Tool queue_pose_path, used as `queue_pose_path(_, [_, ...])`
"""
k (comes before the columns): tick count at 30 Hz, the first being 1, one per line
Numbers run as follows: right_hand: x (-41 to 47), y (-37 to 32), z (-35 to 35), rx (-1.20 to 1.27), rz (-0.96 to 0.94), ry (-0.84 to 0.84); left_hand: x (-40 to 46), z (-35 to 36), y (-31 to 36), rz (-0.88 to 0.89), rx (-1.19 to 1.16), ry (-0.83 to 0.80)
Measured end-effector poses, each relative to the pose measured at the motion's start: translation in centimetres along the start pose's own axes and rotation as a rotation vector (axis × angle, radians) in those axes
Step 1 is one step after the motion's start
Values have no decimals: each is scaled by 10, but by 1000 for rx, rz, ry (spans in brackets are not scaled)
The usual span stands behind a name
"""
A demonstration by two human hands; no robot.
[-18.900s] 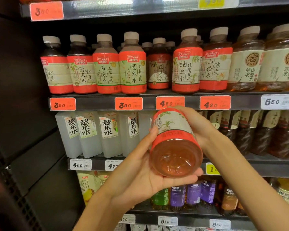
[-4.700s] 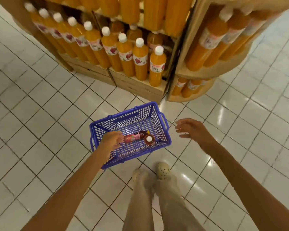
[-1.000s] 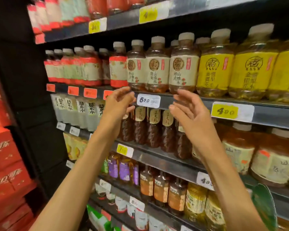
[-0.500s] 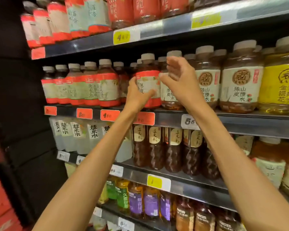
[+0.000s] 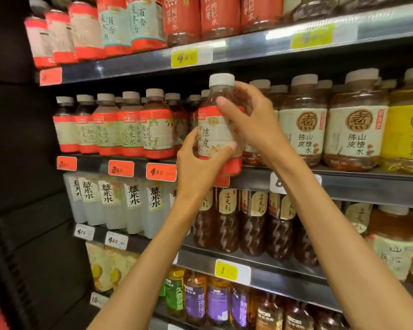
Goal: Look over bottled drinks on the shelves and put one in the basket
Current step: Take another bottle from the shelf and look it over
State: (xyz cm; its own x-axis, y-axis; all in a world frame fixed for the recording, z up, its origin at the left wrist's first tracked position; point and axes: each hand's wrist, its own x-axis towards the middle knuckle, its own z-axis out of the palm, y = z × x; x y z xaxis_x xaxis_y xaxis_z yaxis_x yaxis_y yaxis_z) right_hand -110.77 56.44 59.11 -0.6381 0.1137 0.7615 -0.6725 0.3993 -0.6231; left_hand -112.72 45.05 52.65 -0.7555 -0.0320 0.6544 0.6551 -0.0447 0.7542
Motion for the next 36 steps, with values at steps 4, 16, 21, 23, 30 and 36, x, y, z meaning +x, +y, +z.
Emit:
queue_pose_path(4, [-16,-9,-1,274,111,-86,-37,-1,11,-26,-217,-48])
queue_pose_path(16, [-49,-6,-5,608,205,-236,-85,-25,7,-352,-839,-275])
queue_pose_path(21, [-55,-2,3,826,365,-425,-100,-26,4,-543,-1041,-482])
queue_pose_path(23, [-58,0,5,827,355,-390,-108,-28,-2,-565,-1004,-483])
queue_pose_path(30, [-71,-13,-2,430,154,-193,-123,-33,-8,-366,-528,-280])
queue_pose_path(36, [-69,-23,-12,452,254,-218,-136,-22,4,-255,-277,-198])
